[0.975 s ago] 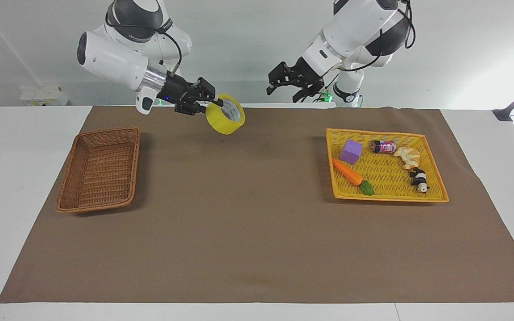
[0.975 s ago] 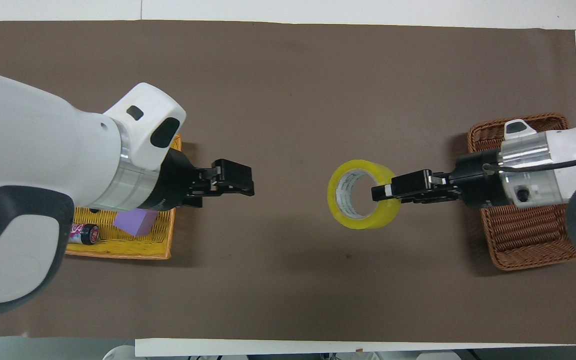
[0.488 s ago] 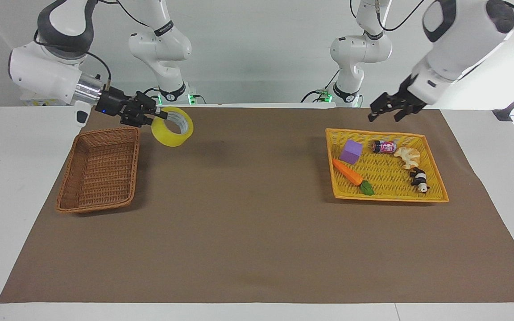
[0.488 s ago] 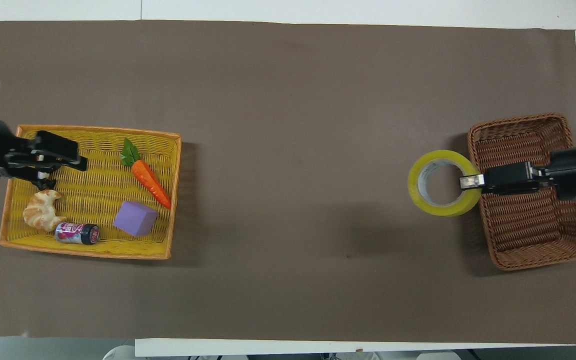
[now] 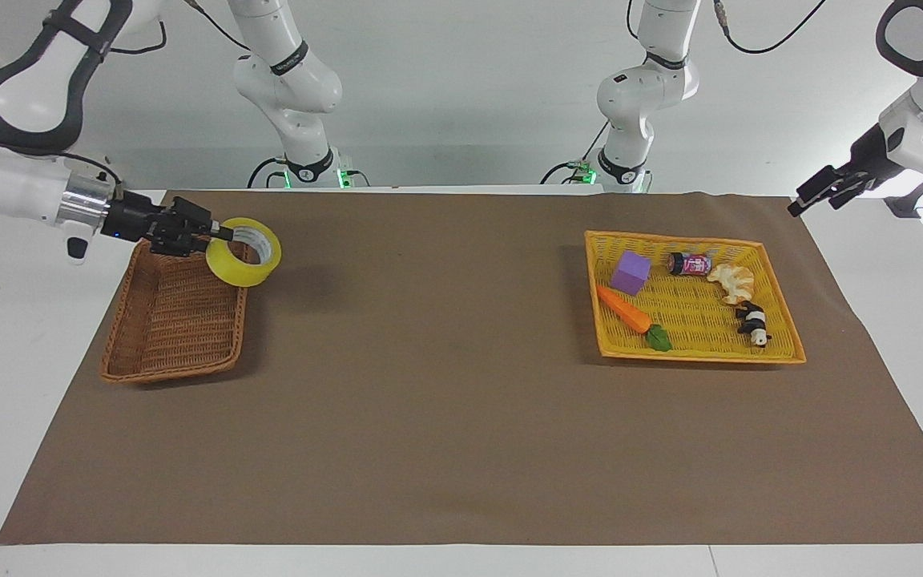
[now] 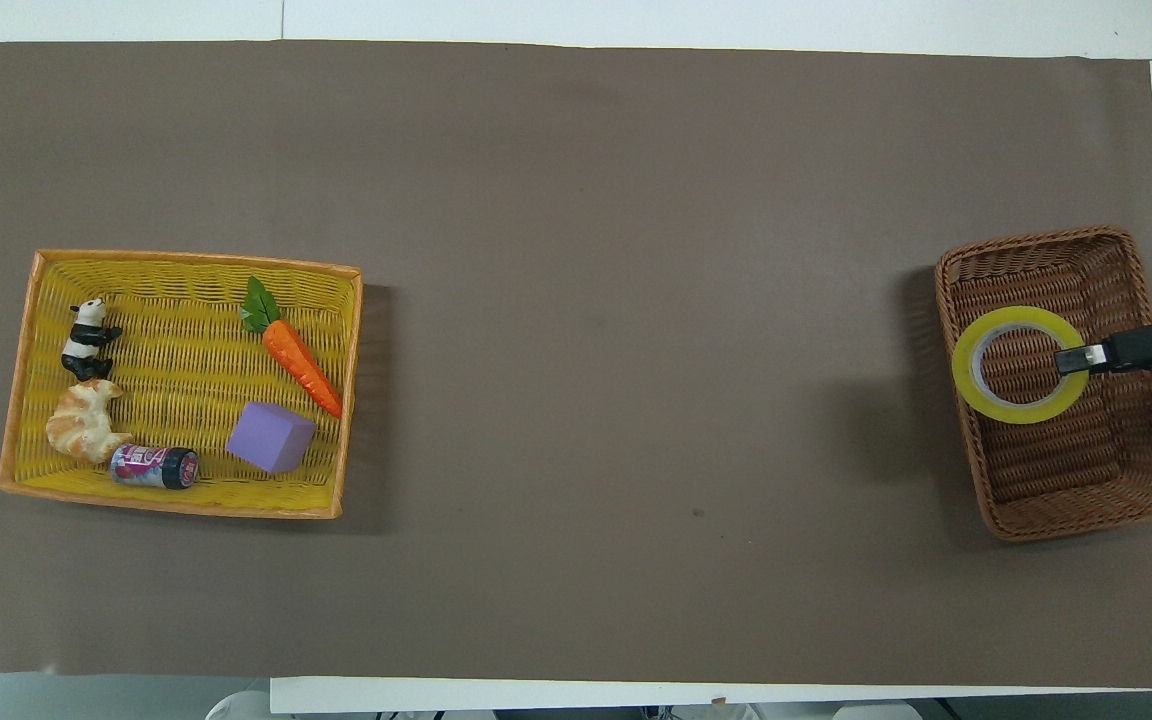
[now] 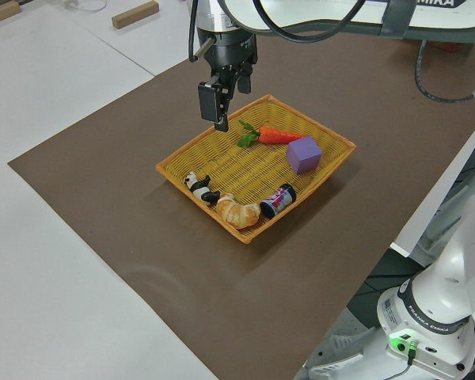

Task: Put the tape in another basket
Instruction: 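Lower the tape into the wicker basket and open the right gripper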

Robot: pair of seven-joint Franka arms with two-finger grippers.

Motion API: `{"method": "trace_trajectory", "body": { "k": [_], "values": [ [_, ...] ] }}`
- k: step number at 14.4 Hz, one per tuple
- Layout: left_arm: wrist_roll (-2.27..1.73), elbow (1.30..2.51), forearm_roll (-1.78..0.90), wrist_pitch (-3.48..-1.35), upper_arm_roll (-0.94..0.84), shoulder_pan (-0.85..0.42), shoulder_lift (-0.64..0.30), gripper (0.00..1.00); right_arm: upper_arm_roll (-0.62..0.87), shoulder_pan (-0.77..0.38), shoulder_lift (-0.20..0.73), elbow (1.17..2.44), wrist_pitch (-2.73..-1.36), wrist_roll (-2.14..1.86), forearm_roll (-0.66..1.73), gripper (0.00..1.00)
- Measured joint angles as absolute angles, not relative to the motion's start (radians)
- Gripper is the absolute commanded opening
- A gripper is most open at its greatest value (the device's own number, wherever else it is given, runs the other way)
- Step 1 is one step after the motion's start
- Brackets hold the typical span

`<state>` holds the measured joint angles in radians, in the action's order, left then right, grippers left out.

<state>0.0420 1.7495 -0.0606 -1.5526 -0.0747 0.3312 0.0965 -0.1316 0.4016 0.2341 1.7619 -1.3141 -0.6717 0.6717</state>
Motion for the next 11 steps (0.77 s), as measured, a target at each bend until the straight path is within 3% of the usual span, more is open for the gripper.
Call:
{"method": "trace_trajectory", "body": {
  "k": [3, 5, 11],
  "values": [
    [0.041, 1.750, -0.059, -1.584, -0.103, 0.321, 0.096, 0.99, -0.131, 0.446, 0.377, 1.606, -1.246, -0.767, 0.627, 0.00],
    [0.039, 1.751, -0.057, -1.584, -0.111, 0.290, 0.097, 0.99, -0.131, 0.475, 0.431, 1.571, -1.236, -0.852, 0.599, 0.00],
    [0.040, 1.754, -0.055, -1.594, -0.116, 0.223, 0.096, 0.99, -0.125, 0.514, 0.488, 1.574, -1.281, -1.027, 0.525, 0.00]
  ]
}}
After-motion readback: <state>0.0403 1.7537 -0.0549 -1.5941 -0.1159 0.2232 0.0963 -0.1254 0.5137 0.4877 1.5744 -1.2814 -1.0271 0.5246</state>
